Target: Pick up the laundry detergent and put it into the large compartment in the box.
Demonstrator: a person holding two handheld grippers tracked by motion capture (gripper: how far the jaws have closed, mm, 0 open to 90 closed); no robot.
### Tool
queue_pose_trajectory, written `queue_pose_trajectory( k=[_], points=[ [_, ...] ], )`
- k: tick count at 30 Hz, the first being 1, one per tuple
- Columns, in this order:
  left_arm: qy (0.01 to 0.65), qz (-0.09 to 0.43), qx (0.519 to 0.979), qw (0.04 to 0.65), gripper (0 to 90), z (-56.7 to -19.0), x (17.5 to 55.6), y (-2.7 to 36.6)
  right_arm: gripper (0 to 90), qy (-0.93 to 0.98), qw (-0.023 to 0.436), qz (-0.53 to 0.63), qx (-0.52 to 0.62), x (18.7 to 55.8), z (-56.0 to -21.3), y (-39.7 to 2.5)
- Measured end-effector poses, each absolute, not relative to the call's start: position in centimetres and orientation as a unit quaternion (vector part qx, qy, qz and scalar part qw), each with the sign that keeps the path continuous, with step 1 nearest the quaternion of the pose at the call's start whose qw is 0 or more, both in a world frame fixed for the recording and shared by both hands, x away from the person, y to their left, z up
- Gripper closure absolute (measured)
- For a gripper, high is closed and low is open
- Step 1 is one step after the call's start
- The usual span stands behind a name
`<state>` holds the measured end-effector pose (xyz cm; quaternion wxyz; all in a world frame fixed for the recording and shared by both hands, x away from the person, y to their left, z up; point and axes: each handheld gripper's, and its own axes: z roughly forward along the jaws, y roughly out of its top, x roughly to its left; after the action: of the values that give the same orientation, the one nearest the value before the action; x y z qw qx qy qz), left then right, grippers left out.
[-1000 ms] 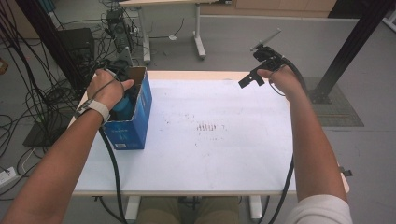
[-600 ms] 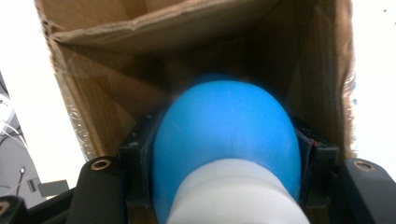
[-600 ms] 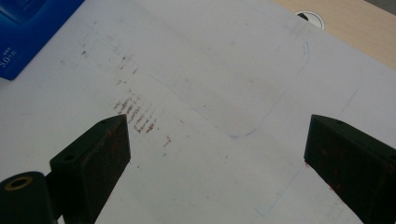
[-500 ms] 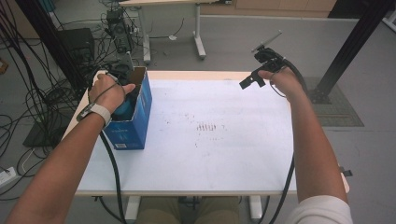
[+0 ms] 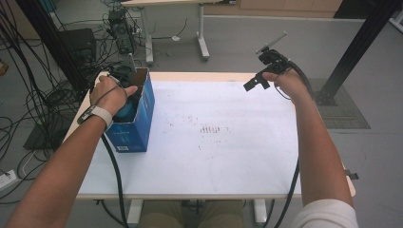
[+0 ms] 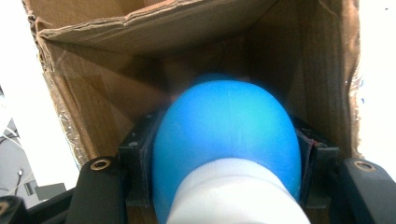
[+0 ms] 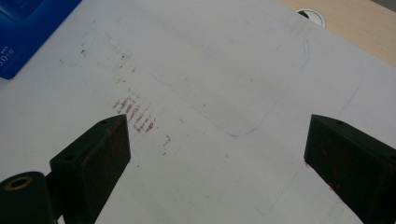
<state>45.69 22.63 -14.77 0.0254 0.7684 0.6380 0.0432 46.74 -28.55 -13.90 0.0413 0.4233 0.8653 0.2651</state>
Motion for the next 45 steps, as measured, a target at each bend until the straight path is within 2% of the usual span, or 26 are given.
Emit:
queue_pose_trajectory(
  k=[45],
  points=[
    [0.638,0.044,0.769,0.028,37.2,-14.81,45.5,22.75,7.1,0.863,0.042,0.268,0.426,46.36,-13.82,-28.98]
  ],
)
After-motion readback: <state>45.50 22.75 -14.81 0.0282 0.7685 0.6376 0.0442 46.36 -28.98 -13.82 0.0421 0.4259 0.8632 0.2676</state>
